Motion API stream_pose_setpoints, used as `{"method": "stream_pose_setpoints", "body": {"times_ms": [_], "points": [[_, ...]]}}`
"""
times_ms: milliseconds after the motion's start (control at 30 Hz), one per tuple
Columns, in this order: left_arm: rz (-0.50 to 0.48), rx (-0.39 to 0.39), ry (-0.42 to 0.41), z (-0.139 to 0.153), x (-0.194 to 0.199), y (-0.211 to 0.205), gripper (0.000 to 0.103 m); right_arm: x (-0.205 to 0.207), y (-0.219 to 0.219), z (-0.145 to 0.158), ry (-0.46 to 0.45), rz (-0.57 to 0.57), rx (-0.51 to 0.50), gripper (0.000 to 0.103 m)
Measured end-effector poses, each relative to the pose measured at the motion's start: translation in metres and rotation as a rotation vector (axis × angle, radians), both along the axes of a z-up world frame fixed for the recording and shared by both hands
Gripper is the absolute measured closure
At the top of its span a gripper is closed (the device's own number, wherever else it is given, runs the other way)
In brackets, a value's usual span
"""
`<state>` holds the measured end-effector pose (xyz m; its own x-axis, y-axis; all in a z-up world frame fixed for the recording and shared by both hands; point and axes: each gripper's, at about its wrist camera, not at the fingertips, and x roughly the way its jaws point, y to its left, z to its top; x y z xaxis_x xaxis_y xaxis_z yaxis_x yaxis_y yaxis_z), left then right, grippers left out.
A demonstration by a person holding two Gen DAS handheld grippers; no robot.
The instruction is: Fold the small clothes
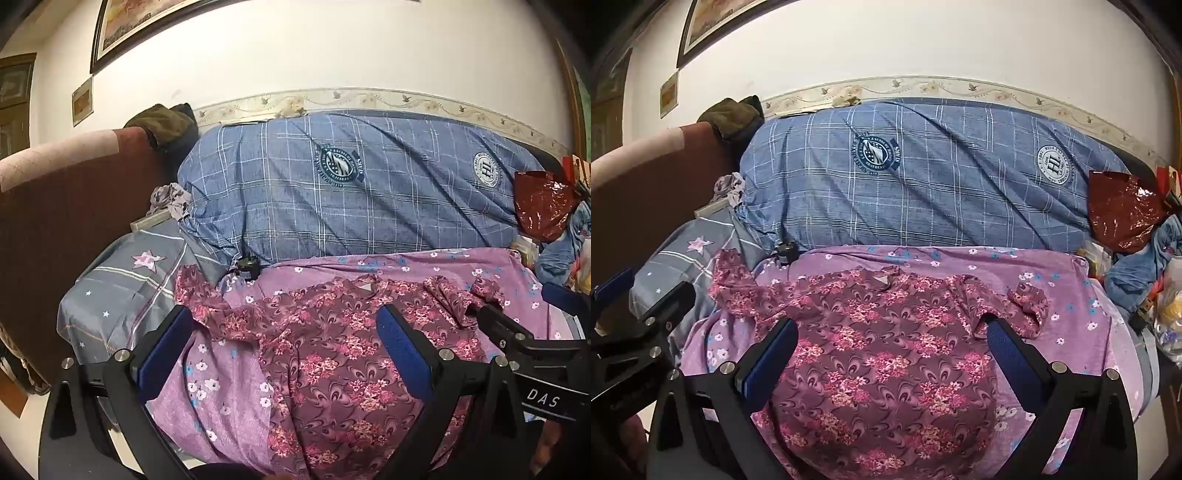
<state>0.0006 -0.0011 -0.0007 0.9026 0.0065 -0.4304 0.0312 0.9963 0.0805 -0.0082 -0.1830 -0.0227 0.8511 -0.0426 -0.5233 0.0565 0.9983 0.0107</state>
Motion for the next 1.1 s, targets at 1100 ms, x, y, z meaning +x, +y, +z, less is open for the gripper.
{"method": "stream_pose_setpoints", "body": {"times_ms": [1100], "points": [[-0.02,0.039,0.093,-0.021,0.022,-0.013,0.003,0.009,-0.015,-0.014,0.007,-0.086,-0.046,0.0]]}}
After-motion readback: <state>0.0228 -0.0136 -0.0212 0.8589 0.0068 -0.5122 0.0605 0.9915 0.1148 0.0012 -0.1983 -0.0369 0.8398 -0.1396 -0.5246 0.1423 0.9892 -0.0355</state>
